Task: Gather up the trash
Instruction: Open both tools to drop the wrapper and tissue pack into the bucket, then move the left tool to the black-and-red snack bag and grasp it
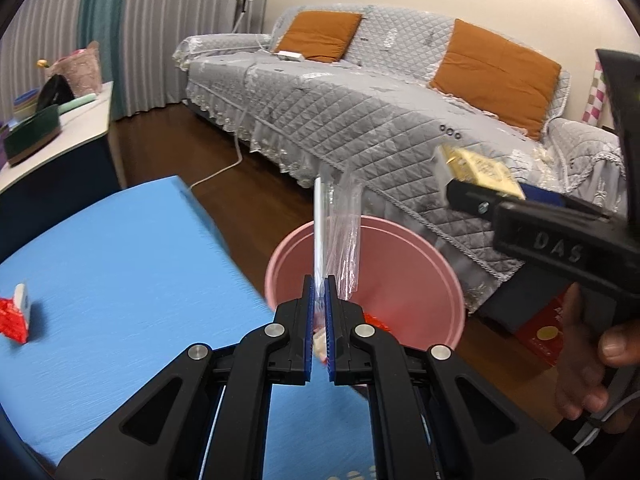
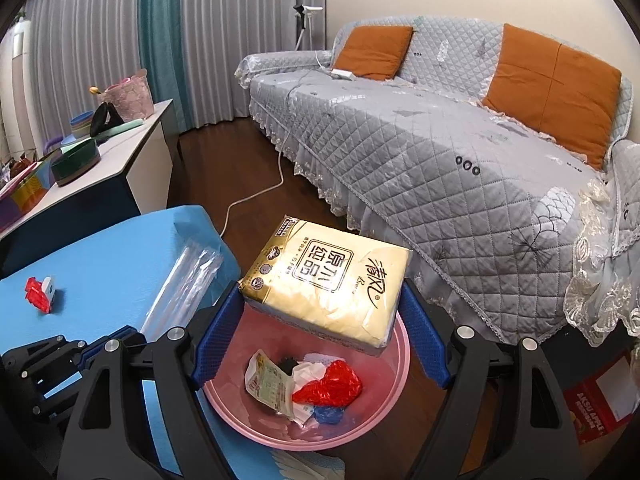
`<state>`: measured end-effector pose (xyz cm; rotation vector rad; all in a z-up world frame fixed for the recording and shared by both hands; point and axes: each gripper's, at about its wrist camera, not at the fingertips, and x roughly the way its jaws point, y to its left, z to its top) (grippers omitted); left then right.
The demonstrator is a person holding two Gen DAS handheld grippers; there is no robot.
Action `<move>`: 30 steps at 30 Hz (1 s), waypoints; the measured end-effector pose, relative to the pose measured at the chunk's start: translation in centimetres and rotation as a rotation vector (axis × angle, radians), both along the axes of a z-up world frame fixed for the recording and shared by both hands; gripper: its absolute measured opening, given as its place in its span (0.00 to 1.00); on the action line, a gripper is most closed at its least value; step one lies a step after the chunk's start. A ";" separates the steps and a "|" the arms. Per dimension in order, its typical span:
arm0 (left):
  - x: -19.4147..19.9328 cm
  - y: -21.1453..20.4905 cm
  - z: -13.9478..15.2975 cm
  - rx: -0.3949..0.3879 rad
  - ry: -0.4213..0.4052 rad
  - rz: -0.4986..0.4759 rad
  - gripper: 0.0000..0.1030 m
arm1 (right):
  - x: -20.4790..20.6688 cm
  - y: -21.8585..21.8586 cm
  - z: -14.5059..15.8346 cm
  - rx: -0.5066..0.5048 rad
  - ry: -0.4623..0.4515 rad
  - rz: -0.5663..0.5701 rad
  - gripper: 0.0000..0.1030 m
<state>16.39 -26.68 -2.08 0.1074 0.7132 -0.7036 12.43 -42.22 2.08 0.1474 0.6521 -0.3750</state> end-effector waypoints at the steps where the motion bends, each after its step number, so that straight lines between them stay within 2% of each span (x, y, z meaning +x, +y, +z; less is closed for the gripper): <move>1: 0.0 -0.1 0.0 -0.005 0.004 -0.006 0.07 | 0.0 -0.2 -0.1 0.002 0.007 -0.004 0.77; 8: 0.4 0.1 -0.5 -0.010 0.032 0.006 0.08 | -0.4 -1.5 -0.6 0.021 0.013 -0.038 0.83; 13: 0.5 0.6 -0.2 -0.007 0.029 0.029 0.08 | -0.4 -1.5 -0.4 0.035 0.007 -0.039 0.83; 25: -0.2 5.0 1.3 -0.001 -0.011 0.104 0.08 | 0.8 2.6 1.1 0.033 -0.058 0.042 0.82; 30: -0.4 8.1 2.0 0.001 -0.023 0.161 0.08 | 1.7 5.4 1.7 0.034 -0.085 0.099 0.75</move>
